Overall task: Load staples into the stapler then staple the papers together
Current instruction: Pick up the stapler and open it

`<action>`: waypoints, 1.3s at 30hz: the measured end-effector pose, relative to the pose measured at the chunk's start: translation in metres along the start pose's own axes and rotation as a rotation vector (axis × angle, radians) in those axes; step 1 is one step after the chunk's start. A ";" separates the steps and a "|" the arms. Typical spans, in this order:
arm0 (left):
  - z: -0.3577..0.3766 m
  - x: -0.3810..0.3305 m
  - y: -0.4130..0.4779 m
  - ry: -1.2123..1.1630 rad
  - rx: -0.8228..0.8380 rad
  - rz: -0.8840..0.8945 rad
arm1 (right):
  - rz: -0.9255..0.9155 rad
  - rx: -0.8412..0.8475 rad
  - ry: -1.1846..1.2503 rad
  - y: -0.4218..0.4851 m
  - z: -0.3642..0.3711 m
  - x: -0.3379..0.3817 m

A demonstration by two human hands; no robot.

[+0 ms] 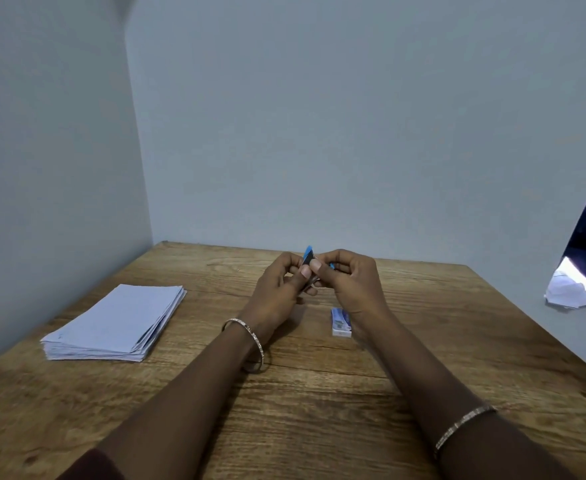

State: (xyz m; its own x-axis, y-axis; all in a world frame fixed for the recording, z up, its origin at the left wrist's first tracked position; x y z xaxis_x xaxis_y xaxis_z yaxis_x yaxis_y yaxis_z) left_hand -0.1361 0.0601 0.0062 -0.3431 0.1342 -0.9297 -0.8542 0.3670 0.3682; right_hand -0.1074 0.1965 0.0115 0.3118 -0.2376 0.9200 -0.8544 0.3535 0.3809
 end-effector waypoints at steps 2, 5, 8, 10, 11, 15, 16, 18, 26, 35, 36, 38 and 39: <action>0.001 0.000 -0.001 -0.018 -0.012 0.000 | -0.013 -0.060 -0.024 -0.003 0.002 0.003; 0.003 0.002 0.000 -0.033 -0.029 -0.016 | -0.031 -0.133 -0.038 -0.007 0.006 0.008; 0.005 0.004 0.001 -0.076 -0.026 -0.059 | -0.044 -0.186 -0.079 -0.009 0.006 0.010; 0.007 0.005 0.001 -0.108 -0.023 -0.071 | -0.055 -0.199 -0.097 -0.010 0.006 0.012; 0.007 0.005 0.001 -0.126 -0.022 -0.075 | -0.061 -0.201 -0.108 -0.010 0.006 0.013; 0.008 0.006 0.003 -0.224 -0.017 -0.107 | -0.084 -0.194 -0.125 -0.011 0.008 0.016; 0.008 0.007 0.003 -0.240 -0.015 -0.116 | -0.086 -0.192 -0.118 -0.011 0.009 0.016; 0.008 0.009 0.004 -0.249 -0.016 -0.127 | -0.091 -0.189 -0.112 -0.011 0.010 0.016; 0.007 0.014 0.005 -0.236 -0.063 -0.162 | -0.095 -0.179 -0.181 -0.010 0.010 0.016; 0.014 0.005 -0.003 0.003 -0.120 -0.001 | -0.053 -0.287 -0.257 -0.015 0.008 0.013; 0.015 0.007 -0.003 -0.007 -0.134 0.000 | -0.054 -0.291 -0.256 -0.016 0.009 0.013; 0.013 0.008 -0.004 -0.058 -0.193 -0.006 | -0.072 -0.287 -0.268 -0.020 0.013 0.014; 0.010 0.008 -0.003 -0.094 -0.232 -0.010 | -0.089 -0.276 -0.270 -0.023 0.016 0.015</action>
State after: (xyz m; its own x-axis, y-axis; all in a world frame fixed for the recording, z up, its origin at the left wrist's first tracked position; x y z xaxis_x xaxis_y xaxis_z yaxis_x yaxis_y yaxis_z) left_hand -0.1326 0.0697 -0.0028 -0.3061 0.2203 -0.9262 -0.9278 0.1490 0.3420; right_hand -0.0903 0.1703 0.0148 0.2283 -0.4945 0.8386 -0.6734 0.5419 0.5029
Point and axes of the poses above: each hand's wrist, its own y-axis towards the middle knuckle, its own z-axis out of the palm, x = y × z, the point moved 6 cm from there along y, towards the middle knuckle, and after that the axes turned 6 degrees about -y, right-handed, at the moved point
